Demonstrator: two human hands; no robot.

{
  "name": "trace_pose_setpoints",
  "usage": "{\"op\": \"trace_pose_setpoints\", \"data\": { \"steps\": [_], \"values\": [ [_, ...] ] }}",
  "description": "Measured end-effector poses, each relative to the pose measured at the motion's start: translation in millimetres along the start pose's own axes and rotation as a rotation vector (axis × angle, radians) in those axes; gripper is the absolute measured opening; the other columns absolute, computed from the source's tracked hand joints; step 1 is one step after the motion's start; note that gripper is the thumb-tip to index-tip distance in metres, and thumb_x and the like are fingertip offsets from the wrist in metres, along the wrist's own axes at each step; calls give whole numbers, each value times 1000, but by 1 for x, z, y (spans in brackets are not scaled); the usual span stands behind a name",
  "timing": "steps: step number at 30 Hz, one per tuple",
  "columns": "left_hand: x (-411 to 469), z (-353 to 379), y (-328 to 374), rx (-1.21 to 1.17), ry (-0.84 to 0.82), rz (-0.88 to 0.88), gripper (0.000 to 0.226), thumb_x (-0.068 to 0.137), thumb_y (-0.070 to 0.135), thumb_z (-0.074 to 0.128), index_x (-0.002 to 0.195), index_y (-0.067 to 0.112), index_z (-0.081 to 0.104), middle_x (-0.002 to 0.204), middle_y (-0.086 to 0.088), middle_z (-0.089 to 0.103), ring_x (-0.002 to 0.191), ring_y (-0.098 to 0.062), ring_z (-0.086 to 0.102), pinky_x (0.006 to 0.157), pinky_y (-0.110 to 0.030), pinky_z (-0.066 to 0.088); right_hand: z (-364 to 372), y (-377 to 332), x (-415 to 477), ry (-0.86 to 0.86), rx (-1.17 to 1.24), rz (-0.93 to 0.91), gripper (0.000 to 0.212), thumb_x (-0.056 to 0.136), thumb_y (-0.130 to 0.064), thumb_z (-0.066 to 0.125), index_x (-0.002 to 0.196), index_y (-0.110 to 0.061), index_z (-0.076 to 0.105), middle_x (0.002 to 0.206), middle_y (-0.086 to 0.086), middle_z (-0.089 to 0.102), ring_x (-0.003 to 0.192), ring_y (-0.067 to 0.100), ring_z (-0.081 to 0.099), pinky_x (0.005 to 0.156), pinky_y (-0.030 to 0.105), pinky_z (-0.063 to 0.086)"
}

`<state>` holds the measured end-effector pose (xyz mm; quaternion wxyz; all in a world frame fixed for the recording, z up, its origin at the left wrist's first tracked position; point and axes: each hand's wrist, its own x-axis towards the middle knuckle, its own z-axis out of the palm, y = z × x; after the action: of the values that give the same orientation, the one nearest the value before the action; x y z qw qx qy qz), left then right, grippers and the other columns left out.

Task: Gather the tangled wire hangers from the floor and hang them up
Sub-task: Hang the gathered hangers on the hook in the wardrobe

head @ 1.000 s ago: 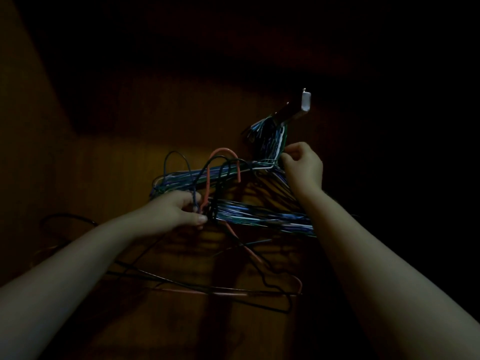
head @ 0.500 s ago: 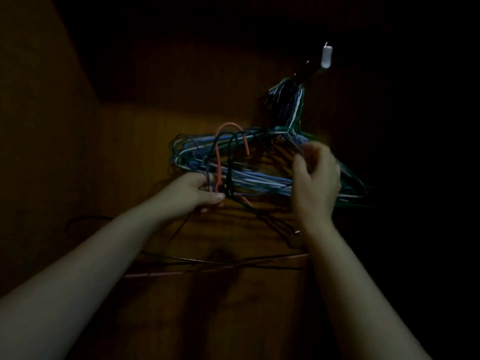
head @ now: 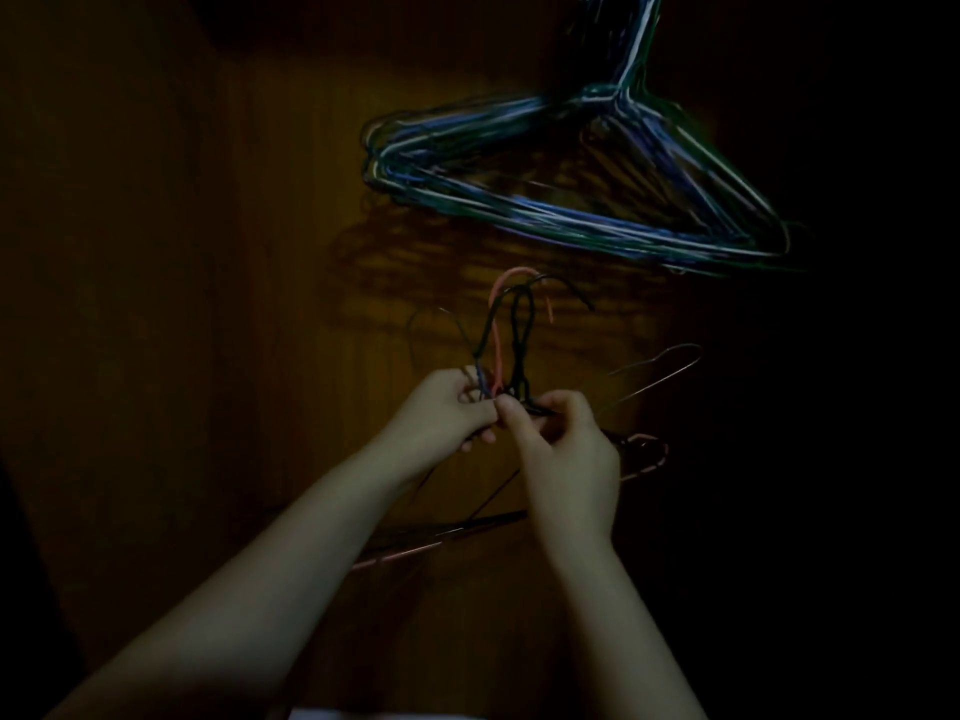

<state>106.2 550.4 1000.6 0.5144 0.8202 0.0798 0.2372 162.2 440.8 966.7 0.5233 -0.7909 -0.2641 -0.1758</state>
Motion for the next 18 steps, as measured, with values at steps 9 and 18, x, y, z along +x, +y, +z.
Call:
{"op": "trace_pose_setpoints", "data": {
  "steps": [9, 18],
  "values": [
    [-15, 6, -11, 46, 77, -19, 17, 93, 5, 51, 79, 15, 53, 72, 0, 58, 48, 9, 56, 48, -7, 42, -16, 17, -6, -13, -31, 46, 30, 85, -47, 63, 101, -22, 57, 68, -16, 54, 63, -1, 52, 54, 21, 42],
    [-23, -30, -12, 261, -21, 31, 16, 87, 2, 60, 79, 16, 62, 73, 1, 63, 57, 8, 58, 54, -9, 45, -61, 33, 21, -206, -192, -96, 36, 92, -30, 58, 124, -16, 51, 111, 1, 61, 94, 10, 56, 81, 27, 52]
  ]
}}
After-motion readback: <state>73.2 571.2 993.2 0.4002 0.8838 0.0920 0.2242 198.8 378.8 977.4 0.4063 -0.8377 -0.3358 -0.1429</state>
